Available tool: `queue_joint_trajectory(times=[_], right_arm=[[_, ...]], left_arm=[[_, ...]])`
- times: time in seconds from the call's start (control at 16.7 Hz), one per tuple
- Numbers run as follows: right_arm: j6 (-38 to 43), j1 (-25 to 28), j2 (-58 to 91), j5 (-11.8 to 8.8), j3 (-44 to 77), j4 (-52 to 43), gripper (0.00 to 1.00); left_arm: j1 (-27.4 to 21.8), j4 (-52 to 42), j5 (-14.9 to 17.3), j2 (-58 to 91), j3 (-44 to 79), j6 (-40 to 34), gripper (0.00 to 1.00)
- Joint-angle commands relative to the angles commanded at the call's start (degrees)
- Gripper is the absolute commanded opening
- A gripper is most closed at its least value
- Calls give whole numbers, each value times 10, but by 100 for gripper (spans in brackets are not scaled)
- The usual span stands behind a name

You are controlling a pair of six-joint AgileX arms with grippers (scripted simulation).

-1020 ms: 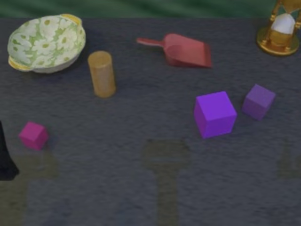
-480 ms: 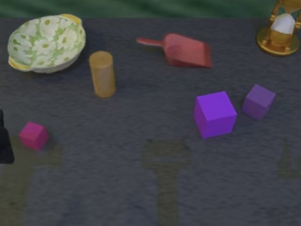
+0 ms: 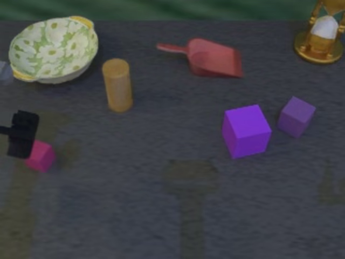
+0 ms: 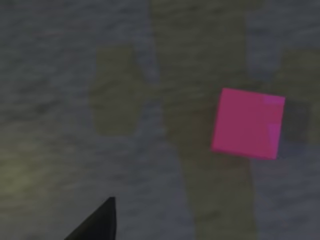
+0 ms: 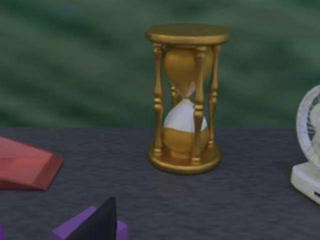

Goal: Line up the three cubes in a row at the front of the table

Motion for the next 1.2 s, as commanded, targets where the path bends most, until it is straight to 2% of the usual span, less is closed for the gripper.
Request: queue_joint_trajectory(times=[0.3,0.6,1.02,1.2], right_arm=[[0,0,0,0,0,0,100],[0,0,0,0,0,0,100],[0,0,0,0,0,0,100],[0,0,0,0,0,0,100]], left_arm=[[-9,-136,-1,233,173,38,100],[-14,-209,2,370,281,59,100],[-12,-215,2,384,292,61,100],[-14,-175,3,401,267,63,100]])
